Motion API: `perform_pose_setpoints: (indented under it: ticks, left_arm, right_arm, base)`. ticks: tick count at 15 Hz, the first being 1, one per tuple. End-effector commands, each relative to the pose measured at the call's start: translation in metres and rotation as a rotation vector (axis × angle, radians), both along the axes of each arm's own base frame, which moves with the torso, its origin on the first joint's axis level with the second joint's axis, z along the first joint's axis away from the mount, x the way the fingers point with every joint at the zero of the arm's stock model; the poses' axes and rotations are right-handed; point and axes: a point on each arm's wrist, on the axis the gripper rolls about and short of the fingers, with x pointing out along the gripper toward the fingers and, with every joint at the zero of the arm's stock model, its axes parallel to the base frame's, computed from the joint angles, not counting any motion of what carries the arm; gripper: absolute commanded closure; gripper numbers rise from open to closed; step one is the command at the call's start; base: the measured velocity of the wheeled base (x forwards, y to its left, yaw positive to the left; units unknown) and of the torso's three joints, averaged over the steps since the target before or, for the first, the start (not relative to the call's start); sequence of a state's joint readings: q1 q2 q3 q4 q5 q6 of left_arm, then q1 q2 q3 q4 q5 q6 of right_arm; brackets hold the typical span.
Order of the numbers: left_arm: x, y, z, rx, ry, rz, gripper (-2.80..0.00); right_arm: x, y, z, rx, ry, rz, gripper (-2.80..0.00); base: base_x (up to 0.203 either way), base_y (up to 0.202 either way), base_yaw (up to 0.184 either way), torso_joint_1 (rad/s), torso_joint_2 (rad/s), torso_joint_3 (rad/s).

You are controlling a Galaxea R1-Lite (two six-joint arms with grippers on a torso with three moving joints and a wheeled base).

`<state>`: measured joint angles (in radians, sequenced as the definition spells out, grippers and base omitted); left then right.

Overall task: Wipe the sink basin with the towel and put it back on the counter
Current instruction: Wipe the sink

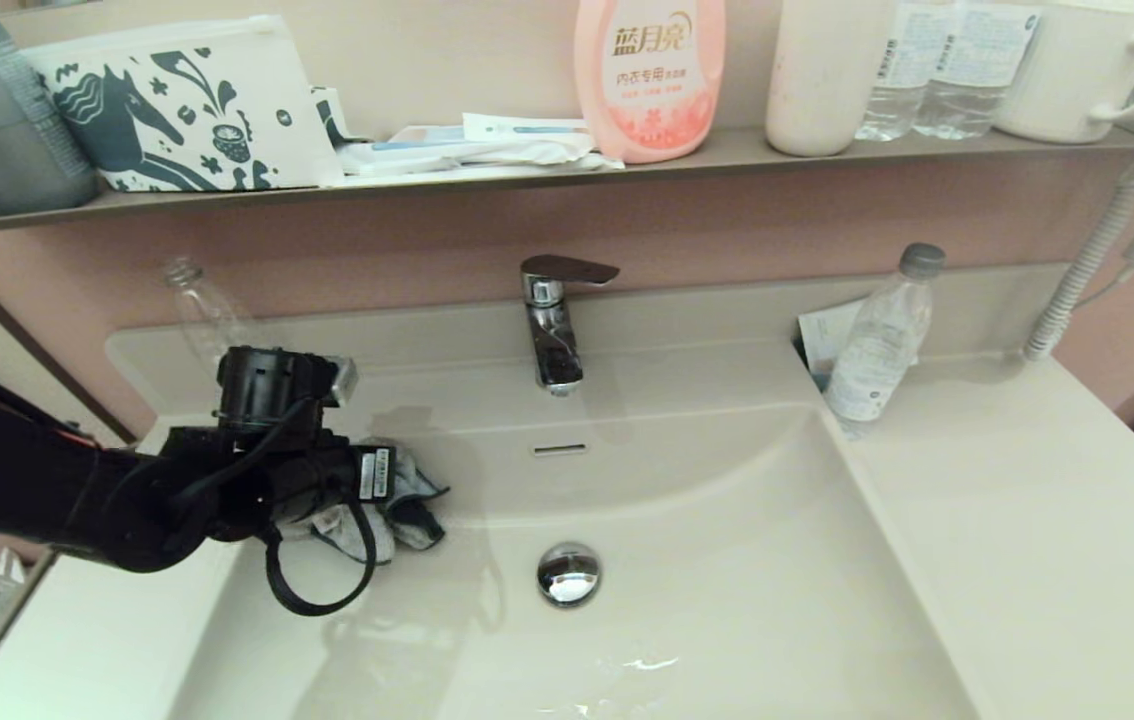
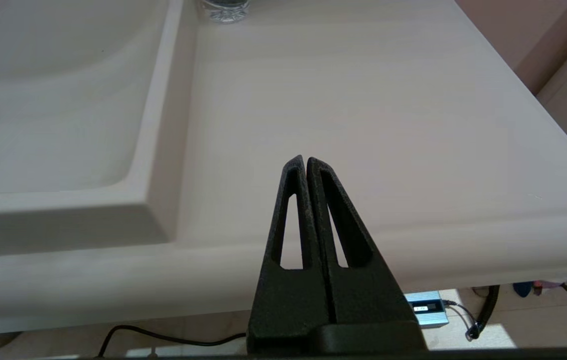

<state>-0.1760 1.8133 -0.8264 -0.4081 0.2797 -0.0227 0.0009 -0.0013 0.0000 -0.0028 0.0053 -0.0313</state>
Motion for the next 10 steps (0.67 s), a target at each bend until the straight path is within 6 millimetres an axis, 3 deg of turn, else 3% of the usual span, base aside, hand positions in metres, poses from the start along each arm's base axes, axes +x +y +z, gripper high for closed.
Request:
perform_pose_setpoints:
  ticks: [1, 5, 10]
  left_arm:
    - [0.007, 0.027, -0.002, 0.008, -0.013, 0.068, 0.00]
    - [0.001, 0.061, -0.010, 0.007, 0.026, 0.139, 0.00]
    - [-0.030, 0.064, -0.026, 0.009, 0.105, 0.148, 0.00]
  right_arm:
    - [0.000, 0.000, 0.000, -0.001, 0.001, 0.001, 0.00]
    - [0.000, 0.000, 0.000, 0.001, 0.001, 0.001, 0.00]
    - [0.000, 0.000, 0.000, -0.001, 0.001, 0.001, 0.00]
  base:
    - [0.000, 0.000, 0.000, 0.000, 0.00, 0.000]
    - [0.000, 0.000, 0.000, 0.000, 0.00, 0.000]
    - [0.000, 0.000, 0.000, 0.000, 0.00, 0.000]
